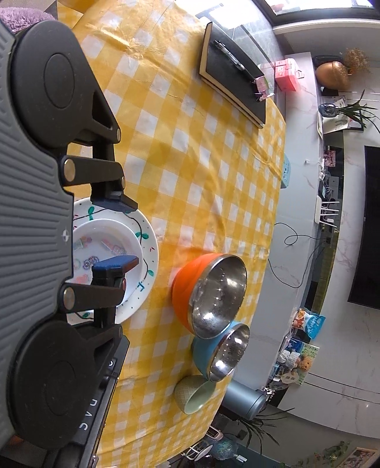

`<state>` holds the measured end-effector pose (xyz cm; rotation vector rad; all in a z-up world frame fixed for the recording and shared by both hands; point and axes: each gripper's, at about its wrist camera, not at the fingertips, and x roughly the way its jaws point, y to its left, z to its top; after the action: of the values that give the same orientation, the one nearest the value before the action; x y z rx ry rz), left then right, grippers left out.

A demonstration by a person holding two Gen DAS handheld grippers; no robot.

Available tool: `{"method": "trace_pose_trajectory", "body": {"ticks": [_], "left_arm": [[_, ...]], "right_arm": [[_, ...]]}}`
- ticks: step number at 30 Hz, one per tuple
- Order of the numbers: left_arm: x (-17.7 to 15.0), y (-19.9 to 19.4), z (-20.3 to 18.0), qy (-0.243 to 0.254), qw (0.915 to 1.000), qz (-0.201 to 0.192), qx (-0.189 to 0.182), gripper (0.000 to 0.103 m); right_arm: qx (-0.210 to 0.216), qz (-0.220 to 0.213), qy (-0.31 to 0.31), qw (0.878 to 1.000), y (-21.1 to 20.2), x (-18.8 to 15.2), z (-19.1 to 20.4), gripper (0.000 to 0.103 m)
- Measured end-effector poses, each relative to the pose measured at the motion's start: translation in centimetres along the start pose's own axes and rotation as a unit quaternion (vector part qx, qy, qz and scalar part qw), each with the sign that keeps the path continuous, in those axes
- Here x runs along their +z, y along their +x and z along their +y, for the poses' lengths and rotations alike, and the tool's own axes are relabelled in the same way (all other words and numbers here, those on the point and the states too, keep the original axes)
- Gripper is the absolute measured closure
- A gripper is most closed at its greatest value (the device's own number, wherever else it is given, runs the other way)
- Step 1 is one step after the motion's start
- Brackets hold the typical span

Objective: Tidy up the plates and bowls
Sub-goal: 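Open both tools and release the 'Fruity' plate stack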

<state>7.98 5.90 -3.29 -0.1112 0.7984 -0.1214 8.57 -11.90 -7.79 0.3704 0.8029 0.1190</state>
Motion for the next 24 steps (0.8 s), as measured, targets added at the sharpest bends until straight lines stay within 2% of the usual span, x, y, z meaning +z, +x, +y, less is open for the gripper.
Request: {"method": "trace_pose_trajectory", "body": {"ticks": [3,5,8,10,17,24], "left_arm": [[0.3,-0.5,-0.1,-0.014,0.9998,-0.010,-0.013,0.060],[0.4,-0.7,-0.1,-0.028,0.9992,-0.016,-0.025,0.054],[0.8,-0.8,-0.5,-0.030,0.9990,-0.025,-0.022,0.048],[1.0,-0.7,-0.7,-0.028,0.9991,-0.025,-0.023,0.045],[2.2,0.3,-1.3,-0.013,0.9994,-0.027,-0.018,0.043],[4.8,1.6,-1.7,0.001,0.9993,-0.036,-0.006,0.040]], "right_arm": [[-0.007,-0.017,-0.003,1.000,-0.8,0.3,-0.3,0.058],[-0.012,-0.028,-0.004,1.000,-1.3,0.4,-0.5,0.054],[-0.023,-0.042,-0.004,0.999,-1.9,0.7,-0.8,0.048],[-0.030,-0.045,-0.002,0.999,-2.0,0.8,-1.0,0.047],[-0.043,-0.040,0.003,0.998,-1.2,1.2,-1.6,0.047],[-0.046,-0.039,0.014,0.998,0.0,3.6,-1.9,0.044]]}}
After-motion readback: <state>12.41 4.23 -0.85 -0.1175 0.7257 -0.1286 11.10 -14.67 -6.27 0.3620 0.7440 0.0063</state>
